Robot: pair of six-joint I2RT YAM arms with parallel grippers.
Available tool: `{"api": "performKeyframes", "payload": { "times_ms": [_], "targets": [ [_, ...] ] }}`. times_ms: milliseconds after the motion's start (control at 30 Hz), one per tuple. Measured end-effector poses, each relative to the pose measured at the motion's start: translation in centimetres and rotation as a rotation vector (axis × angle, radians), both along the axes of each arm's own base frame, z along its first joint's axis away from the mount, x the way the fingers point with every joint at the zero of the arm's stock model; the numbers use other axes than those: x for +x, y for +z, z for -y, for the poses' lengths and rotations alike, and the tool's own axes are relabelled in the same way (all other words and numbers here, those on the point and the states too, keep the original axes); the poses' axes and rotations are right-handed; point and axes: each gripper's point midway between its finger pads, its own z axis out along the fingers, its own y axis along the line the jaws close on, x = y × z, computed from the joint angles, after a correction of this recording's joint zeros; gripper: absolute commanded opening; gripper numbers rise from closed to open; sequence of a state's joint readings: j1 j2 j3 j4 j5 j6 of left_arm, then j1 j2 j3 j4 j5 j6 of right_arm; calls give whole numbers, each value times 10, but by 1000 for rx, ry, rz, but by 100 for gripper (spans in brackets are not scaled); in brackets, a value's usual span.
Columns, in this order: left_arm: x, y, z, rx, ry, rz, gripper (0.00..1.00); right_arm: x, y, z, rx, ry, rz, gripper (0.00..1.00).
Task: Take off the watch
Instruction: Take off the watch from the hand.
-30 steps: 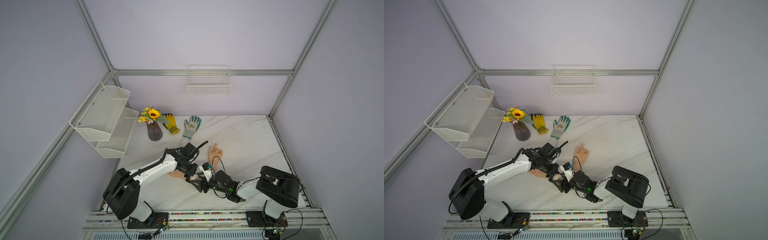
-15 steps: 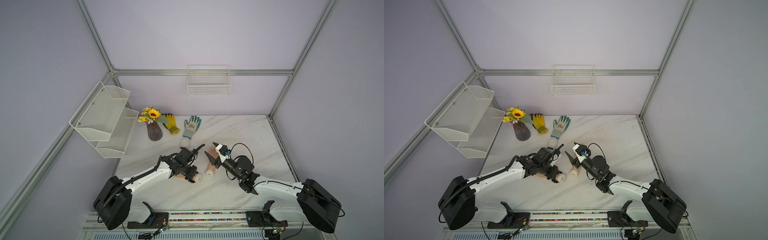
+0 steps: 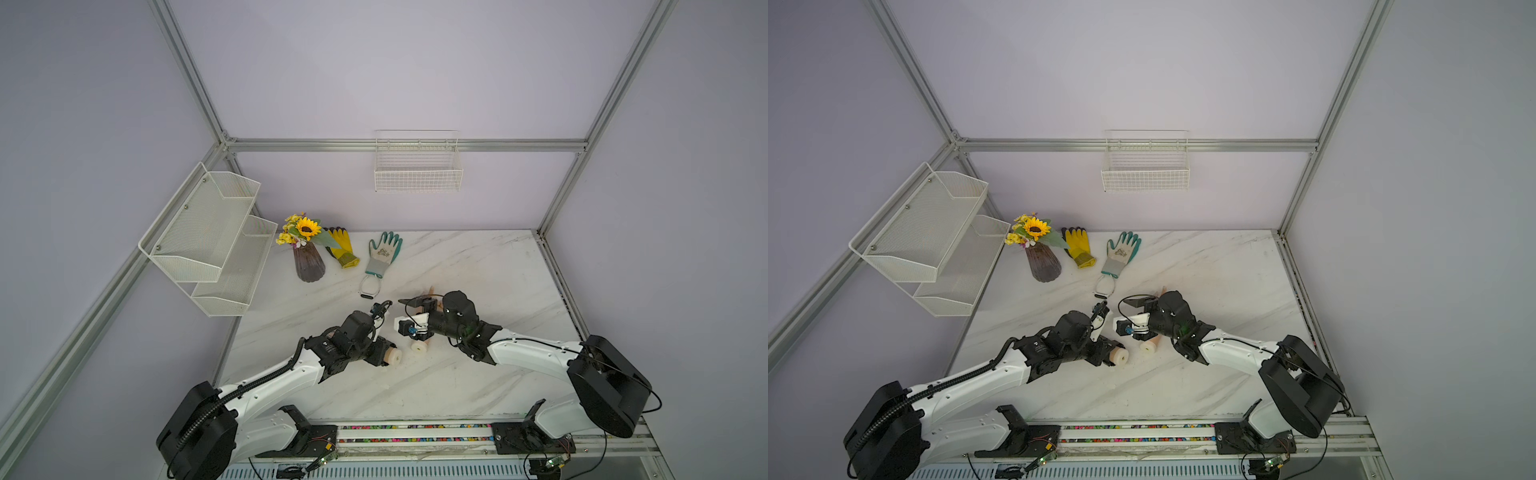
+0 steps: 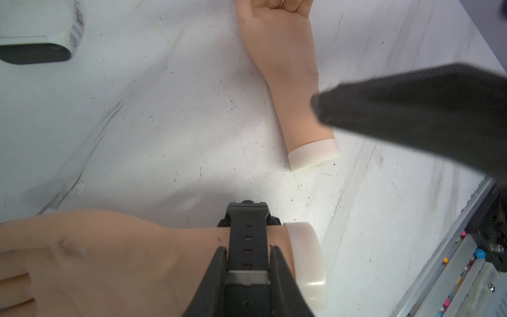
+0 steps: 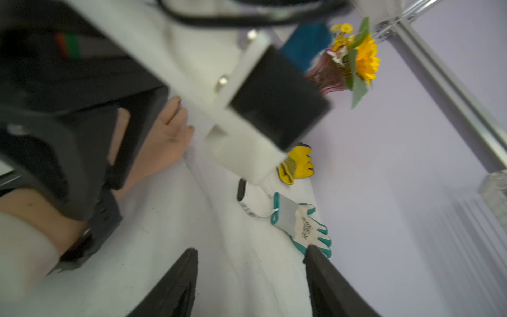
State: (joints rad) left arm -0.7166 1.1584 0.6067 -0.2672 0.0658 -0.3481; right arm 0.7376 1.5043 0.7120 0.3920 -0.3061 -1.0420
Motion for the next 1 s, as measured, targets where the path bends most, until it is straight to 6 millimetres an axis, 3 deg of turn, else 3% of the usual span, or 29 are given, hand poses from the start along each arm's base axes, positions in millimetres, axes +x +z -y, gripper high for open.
{"api": "performKeyframes", "payload": {
  "times_ms": [100,267,567,800,1000],
  "targets": [
    [3,2,1,-5,6,12,18,-14,-29,0,-71,59,-73,62],
    [5,5,2,-17,10,27,18,-31,-35,-7,-77,137,-102,59],
    [-3,7,-1,-70,-5,64,19,-35,-58,-23,-92,198,-170,52],
    [-3,8,0,-83,-2,77,19,-42,-58,-30,-74,224,-201,29],
    [0,11,1,-95,3,90,19,-46,-54,-41,-36,209,-230,16]
  ]
}}
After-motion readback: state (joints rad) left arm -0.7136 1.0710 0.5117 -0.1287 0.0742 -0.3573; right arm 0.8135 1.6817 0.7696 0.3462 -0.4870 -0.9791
